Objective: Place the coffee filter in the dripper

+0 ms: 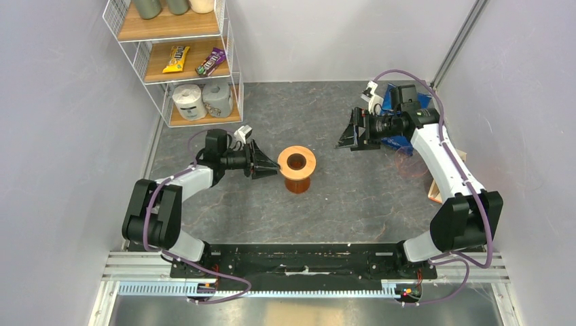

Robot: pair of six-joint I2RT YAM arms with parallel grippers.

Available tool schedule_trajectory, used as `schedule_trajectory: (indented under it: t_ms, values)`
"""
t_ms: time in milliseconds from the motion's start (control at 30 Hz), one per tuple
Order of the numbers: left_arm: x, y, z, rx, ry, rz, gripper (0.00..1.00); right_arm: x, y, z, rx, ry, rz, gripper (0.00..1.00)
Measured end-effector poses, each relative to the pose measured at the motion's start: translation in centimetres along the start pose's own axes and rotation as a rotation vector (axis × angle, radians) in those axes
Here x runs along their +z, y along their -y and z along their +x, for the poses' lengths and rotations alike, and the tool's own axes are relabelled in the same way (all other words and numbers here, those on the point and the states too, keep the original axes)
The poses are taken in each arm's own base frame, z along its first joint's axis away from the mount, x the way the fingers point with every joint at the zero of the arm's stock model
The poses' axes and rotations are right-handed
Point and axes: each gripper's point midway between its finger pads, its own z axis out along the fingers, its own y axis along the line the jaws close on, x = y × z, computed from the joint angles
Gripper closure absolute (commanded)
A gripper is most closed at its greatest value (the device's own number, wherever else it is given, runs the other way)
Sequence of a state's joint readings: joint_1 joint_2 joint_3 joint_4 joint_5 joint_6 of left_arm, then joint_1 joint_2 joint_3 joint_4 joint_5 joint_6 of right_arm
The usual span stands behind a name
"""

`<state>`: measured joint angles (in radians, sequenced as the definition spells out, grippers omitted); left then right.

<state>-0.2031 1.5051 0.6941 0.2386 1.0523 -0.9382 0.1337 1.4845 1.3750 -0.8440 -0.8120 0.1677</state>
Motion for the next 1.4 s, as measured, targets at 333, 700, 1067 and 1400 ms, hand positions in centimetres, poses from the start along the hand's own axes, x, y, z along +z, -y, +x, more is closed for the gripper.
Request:
schedule_trajectory:
  t_ms: [333, 700, 1067, 1400]
  values:
    - [1.4, 0.3, 0.8, 0.021, -0.052, -0.002, 0.67, 0.0, 0.1, 0.1, -0.002, -0.005, 0.002, 0.01]
    - [2.0, 0.5, 1.1, 0.040, -0.067, 0.007, 0.48, 0.0, 0.1, 0.1, -0.006, -0.006, 0.002, 0.01]
    - [-0.6, -0.8, -0.3, 0.041, -0.006, -0.076, 0.12, -1.3, 0.6, -0.1, -0.102, -0.019, 0.081, 0.01]
    - [-6.4, 5.7, -3.8, 0.556, 0.146, -0.214, 0.09, -8.4, 3.0, 0.2, -0.370, -0.077, 0.345, 0.10]
